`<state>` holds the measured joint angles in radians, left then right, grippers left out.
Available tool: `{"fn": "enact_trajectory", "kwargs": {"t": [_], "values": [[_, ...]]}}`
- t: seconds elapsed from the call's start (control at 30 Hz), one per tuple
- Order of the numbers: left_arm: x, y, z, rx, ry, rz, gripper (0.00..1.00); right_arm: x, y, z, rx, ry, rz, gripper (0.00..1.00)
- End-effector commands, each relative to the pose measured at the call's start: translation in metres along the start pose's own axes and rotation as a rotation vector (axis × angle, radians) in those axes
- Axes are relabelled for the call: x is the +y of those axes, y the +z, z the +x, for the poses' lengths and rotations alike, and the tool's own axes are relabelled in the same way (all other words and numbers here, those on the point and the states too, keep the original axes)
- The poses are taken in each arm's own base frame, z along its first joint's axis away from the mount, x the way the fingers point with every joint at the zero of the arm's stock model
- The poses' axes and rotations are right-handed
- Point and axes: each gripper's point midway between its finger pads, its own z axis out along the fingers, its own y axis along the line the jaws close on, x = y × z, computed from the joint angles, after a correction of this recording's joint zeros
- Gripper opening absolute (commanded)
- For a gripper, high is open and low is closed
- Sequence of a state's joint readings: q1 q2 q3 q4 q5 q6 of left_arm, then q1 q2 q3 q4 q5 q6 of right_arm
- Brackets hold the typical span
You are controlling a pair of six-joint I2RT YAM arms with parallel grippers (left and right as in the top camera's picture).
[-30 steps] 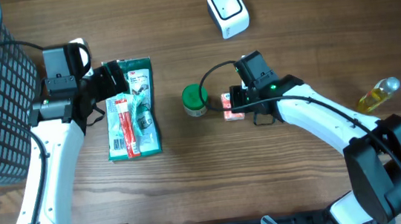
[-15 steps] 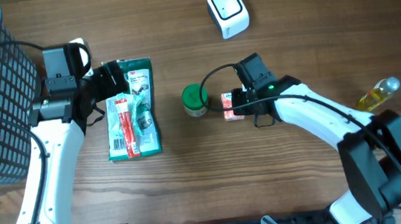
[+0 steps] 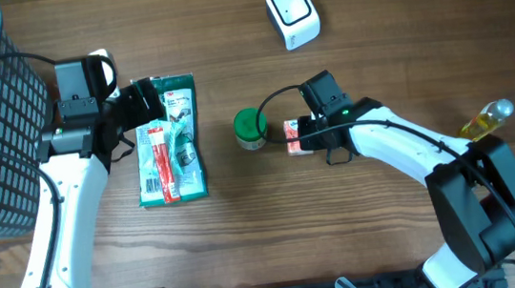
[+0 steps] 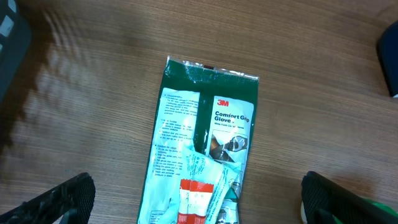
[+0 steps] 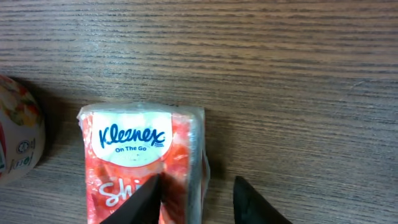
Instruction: Scan the item barcode
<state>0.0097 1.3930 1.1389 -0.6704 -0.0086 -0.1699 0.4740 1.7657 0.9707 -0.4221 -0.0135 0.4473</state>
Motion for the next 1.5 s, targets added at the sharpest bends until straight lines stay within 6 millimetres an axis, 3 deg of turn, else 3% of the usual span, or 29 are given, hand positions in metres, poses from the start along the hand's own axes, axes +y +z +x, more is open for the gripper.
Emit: {"fn": "enact_trajectory", "kwargs": {"t": [0.0, 0.13, 0.33, 0.47, 0.53, 0.63, 0.67, 0.73, 0.83, 0.97, 1.03, 1.13, 1.17, 1.23, 1.37, 1.47], "values": [[-0.001, -0.006, -0.007, -0.023, 0.001, 0.011, 1.0, -0.009, 0.011, 0.011, 0.039, 0.005, 0.034, 0.47], [-0.001, -0.006, -0.007, -0.023, 0.001, 0.011, 1.0, -0.016, 0.011, 0.011, 0.029, 0.029, 0.07, 0.43], [-0.001, -0.006, -0.007, -0.023, 0.001, 0.011, 1.0, -0.023, 0.015, 0.014, 0.036, 0.079, 0.107, 0.07], [-0.001, -0.006, -0.007, -0.023, 0.001, 0.011, 1.0, -0.025, 0.014, 0.017, 0.048, 0.088, 0.114, 0.09], [-0.001, -0.006, -0.007, -0.023, 0.001, 0.011, 1.0, -0.026, 0.014, 0.02, 0.058, 0.087, 0.119, 0.27], [-0.001, -0.006, -0.007, -0.023, 0.001, 0.011, 1.0, -0.026, 0.014, 0.021, 0.062, 0.086, 0.121, 0.33], [-0.001, -0.006, -0.007, -0.023, 0.001, 0.011, 1.0, -0.026, 0.014, 0.021, 0.063, 0.086, 0.122, 0.27], [-0.001, -0.006, -0.007, -0.023, 0.001, 0.011, 1.0, -0.027, 0.014, 0.021, 0.063, 0.088, 0.122, 0.04], [-0.001, -0.006, -0.007, -0.023, 0.001, 0.011, 1.0, -0.026, 0.014, 0.022, 0.08, 0.103, 0.092, 0.04], [-0.001, -0.006, -0.007, -0.023, 0.001, 0.011, 1.0, -0.009, 0.006, 0.022, 0.134, 0.093, -0.084, 0.04], [-0.001, -0.006, -0.007, -0.023, 0.001, 0.011, 1.0, 0.0, -0.013, 0.013, 0.134, 0.093, -0.225, 0.04], [-0.001, -0.006, -0.007, -0.023, 0.001, 0.011, 1.0, 0.02, -0.059, -0.006, 0.088, 0.059, -0.512, 0.04], [-0.001, -0.006, -0.007, -0.023, 0.001, 0.011, 1.0, 0.034, -0.088, -0.01, 0.059, 0.0, -0.682, 0.04], [-0.001, -0.006, -0.007, -0.023, 0.001, 0.011, 1.0, 0.046, -0.123, -0.009, 0.031, -0.071, -0.865, 0.04], [-0.001, -0.006, -0.007, -0.023, 0.001, 0.011, 1.0, 0.046, -0.149, -0.002, 0.051, -0.047, -0.957, 0.04], [-0.001, -0.006, -0.007, -0.023, 0.001, 0.011, 1.0, 0.067, -0.19, 0.004, 0.043, -0.126, -1.228, 0.04]]}}
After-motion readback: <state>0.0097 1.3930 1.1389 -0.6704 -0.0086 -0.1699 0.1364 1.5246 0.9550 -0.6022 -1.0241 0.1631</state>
